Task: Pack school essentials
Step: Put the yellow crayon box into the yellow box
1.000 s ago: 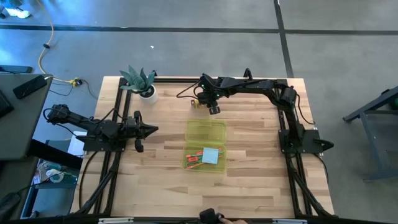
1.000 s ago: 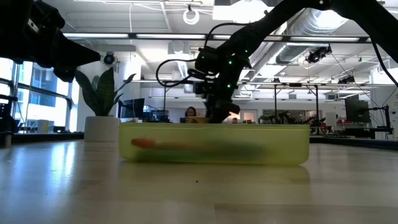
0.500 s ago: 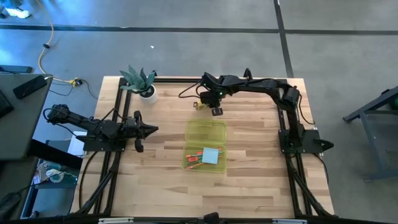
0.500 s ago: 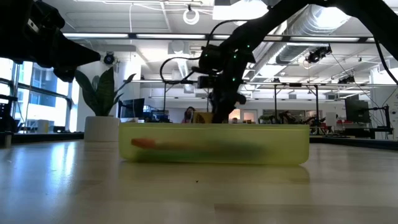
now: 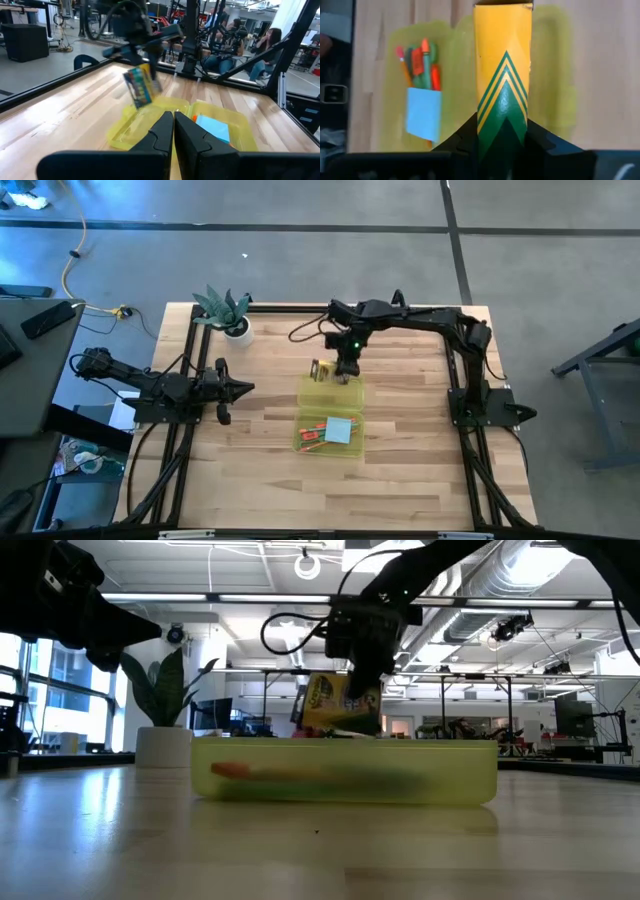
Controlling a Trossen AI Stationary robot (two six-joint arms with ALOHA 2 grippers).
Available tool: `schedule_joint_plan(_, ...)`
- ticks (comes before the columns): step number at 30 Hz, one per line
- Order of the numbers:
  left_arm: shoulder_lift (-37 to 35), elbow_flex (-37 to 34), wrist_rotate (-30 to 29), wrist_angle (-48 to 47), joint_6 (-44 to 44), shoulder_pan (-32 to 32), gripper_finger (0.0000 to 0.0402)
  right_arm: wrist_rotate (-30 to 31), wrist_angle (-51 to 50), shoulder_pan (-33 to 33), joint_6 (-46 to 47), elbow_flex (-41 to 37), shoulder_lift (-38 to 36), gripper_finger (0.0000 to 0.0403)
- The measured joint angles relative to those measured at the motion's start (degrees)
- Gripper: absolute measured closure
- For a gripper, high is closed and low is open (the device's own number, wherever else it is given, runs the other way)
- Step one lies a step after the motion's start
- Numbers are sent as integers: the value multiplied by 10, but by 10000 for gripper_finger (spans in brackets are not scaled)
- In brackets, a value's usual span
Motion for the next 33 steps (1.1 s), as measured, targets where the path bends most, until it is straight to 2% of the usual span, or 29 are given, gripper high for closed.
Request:
schedule_joint_plan(8,0,0,0,0,0,0,396,-8,-8,85,102,0,0,320)
schedule_joint_plan(17,0,0,0,0,0,0,396,-5,26,189,155,0,0,320)
schedule_joint_plan(20,0,0,0,0,0,0,396,18,42,213,173,-1,0,320)
schedule_joint_plan(26,0,0,0,0,0,0,396,52,71,244,209,-1,0,320)
schedule_joint_plan(33,0,0,0,0,0,0,396,50,100,259,257,-1,17,320)
